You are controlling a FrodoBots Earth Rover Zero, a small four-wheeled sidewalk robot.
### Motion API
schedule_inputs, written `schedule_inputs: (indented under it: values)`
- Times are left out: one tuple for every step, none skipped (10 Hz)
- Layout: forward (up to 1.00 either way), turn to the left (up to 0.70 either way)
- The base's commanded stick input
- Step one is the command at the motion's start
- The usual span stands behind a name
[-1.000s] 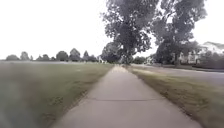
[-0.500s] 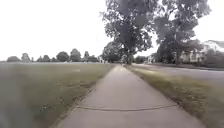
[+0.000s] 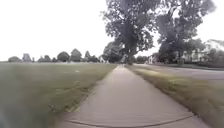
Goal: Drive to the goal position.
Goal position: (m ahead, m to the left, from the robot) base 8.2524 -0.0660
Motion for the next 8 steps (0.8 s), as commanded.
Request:
schedule_inputs:
  values:
    - [0.70,0.00]
    - [0.70,-0.04]
    - [0.70,-0.12]
    - [0.70,-0.20]
    - [0.70,-0.29]
    - [0.70,-0.21]
    - [0.70,0.00]
    - [0.70,0.00]
